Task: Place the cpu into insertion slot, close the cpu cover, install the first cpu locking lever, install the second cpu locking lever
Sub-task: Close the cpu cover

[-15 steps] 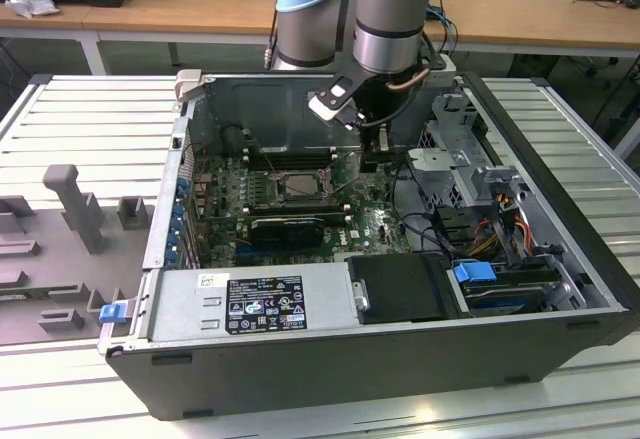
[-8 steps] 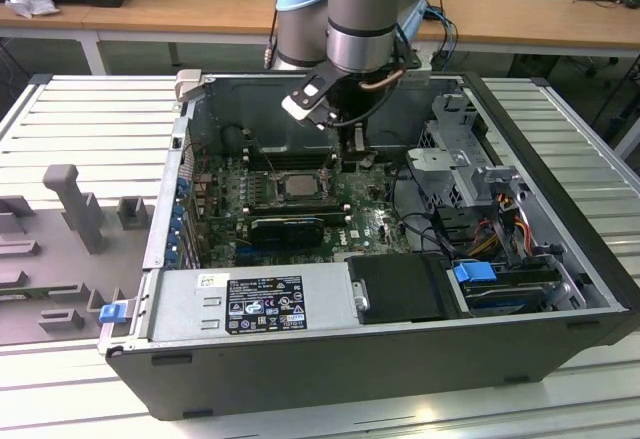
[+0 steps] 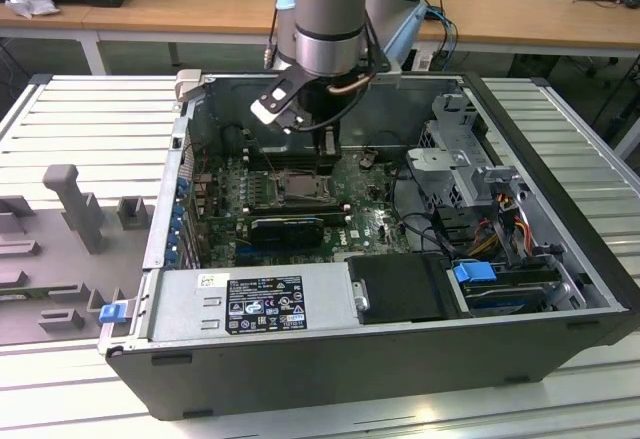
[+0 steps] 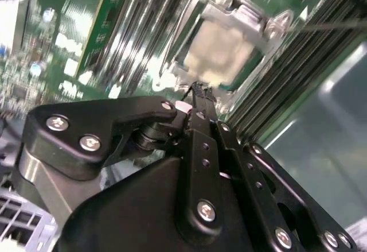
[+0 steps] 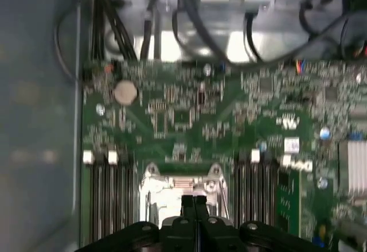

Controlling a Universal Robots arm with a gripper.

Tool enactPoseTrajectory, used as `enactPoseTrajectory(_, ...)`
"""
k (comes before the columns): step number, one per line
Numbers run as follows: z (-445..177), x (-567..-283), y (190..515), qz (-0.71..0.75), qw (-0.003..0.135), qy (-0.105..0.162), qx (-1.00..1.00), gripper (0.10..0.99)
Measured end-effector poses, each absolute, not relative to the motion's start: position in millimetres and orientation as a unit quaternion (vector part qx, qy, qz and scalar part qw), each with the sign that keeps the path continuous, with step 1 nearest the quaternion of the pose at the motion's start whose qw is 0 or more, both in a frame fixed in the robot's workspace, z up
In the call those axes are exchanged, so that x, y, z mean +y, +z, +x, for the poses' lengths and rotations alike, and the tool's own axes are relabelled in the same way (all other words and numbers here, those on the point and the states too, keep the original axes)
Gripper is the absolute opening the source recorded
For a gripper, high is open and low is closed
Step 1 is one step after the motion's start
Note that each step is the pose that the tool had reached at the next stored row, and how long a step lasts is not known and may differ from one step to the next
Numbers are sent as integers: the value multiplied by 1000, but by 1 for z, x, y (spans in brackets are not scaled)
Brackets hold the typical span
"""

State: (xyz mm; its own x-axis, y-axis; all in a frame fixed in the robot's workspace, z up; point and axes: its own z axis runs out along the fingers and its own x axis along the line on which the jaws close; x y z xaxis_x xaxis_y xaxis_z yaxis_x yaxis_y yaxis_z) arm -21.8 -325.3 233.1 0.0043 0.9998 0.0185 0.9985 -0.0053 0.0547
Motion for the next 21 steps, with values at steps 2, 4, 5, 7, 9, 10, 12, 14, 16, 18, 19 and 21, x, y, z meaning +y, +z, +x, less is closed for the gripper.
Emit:
enactPoseTrajectory(2, -30, -325, 229, 709, 13, 26, 705, 106)
enactPoseTrajectory(4, -40, -325, 223, 708, 13, 26, 705, 106)
enactPoseTrajectory(5, -43, -325, 222, 708, 13, 26, 705, 106)
enactPoseTrajectory(7, -53, -325, 218, 708, 13, 26, 706, 106)
enactPoseTrajectory(9, -55, -325, 216, 708, 13, 26, 706, 106)
enactPoseTrajectory(10, -56, -323, 215, 708, 12, 26, 706, 106)
enactPoseTrajectory(12, -57, -322, 208, 708, 12, 27, 706, 106)
enactPoseTrajectory(14, -57, -322, 206, 708, 12, 26, 706, 106)
enactPoseTrajectory(16, -56, -322, 204, 708, 13, 27, 706, 106)
enactPoseTrajectory(18, -53, -321, 204, 708, 15, 31, 706, 106)
enactPoseTrajectory(19, -52, -321, 204, 708, 15, 34, 706, 106)
enactPoseTrajectory(21, -52, -320, 213, 707, 16, 34, 706, 106)
